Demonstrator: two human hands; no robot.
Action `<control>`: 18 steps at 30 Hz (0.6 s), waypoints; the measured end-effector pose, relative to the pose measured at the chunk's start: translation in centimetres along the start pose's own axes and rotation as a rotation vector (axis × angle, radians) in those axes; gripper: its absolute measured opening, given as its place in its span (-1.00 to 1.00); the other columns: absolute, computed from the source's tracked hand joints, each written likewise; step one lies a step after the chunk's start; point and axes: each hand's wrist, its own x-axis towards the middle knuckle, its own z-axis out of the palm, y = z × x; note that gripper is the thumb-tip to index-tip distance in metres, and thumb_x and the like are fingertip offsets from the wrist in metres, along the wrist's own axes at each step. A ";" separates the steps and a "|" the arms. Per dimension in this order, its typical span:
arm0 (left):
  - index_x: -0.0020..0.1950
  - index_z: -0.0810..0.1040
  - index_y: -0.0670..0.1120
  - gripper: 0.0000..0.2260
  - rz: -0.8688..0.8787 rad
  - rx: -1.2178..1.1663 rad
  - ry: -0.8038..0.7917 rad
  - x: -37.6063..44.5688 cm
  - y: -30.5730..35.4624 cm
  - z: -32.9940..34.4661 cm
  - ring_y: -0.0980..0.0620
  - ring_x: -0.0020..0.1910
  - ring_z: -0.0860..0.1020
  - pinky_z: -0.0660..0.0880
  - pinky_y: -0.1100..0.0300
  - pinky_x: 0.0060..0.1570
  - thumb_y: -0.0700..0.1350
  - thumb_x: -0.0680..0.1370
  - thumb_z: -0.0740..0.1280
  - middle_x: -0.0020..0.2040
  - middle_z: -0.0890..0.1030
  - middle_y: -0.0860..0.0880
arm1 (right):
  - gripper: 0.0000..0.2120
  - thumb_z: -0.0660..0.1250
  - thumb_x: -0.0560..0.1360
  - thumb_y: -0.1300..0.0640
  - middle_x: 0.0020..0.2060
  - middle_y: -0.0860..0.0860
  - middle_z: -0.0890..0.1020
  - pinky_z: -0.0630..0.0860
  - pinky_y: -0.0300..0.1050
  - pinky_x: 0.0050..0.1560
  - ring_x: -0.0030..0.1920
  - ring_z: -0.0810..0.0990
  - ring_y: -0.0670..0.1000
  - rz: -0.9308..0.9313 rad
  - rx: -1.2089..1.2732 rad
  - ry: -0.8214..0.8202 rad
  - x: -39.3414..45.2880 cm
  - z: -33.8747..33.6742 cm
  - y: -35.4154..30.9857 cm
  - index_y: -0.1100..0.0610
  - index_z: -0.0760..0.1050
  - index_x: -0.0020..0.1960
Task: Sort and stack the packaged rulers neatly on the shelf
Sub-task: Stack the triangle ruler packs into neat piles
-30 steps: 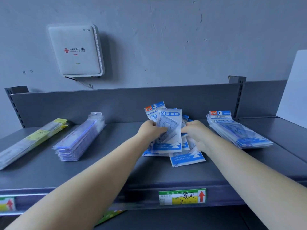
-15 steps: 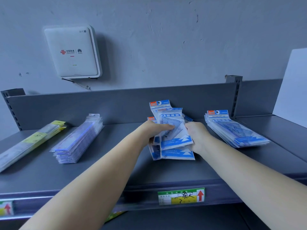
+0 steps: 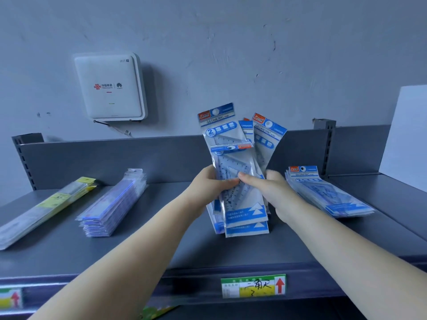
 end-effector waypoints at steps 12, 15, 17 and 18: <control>0.19 0.44 0.06 -0.77 0.310 -0.007 0.126 -4.9 0.6 -0.5 0.30 0.13 0.50 0.42 0.41 0.12 -0.20 0.61 0.18 0.18 0.54 0.12 | -0.50 0.40 0.30 0.33 0.06 -0.17 0.60 0.47 -0.35 0.15 0.09 0.56 -0.26 -0.485 -0.006 -0.231 -3.9 1.8 -2.0 -0.08 0.44 0.14; 0.15 0.41 0.09 -0.77 0.319 -0.007 0.150 -5.4 0.2 0.6 0.23 0.10 0.52 0.44 0.36 0.14 -0.23 0.62 0.15 0.14 0.55 0.10 | -0.44 0.31 0.22 0.31 0.09 -0.05 0.63 0.48 -0.02 0.26 0.16 0.58 -0.07 -0.469 0.043 -0.172 -4.2 2.6 -1.5 0.04 0.47 0.21; 0.17 0.39 0.08 -0.76 0.344 0.034 0.186 -5.3 0.8 0.8 0.20 0.11 0.52 0.44 0.34 0.14 -0.24 0.62 0.16 0.17 0.54 0.05 | -0.51 0.33 0.30 0.42 0.07 0.00 0.65 0.48 0.08 0.25 0.14 0.60 -0.02 -0.491 0.060 -0.143 -4.1 2.4 -2.1 0.06 0.50 0.16; 0.15 0.39 0.11 -0.76 0.357 0.047 0.202 -5.2 1.1 0.7 0.19 0.10 0.52 0.44 0.34 0.14 -0.23 0.62 0.16 0.18 0.54 0.03 | -0.50 0.33 0.34 0.47 0.07 -0.01 0.65 0.48 0.05 0.26 0.14 0.60 -0.03 -0.508 0.051 -0.155 -4.0 2.3 -2.5 0.02 0.51 0.14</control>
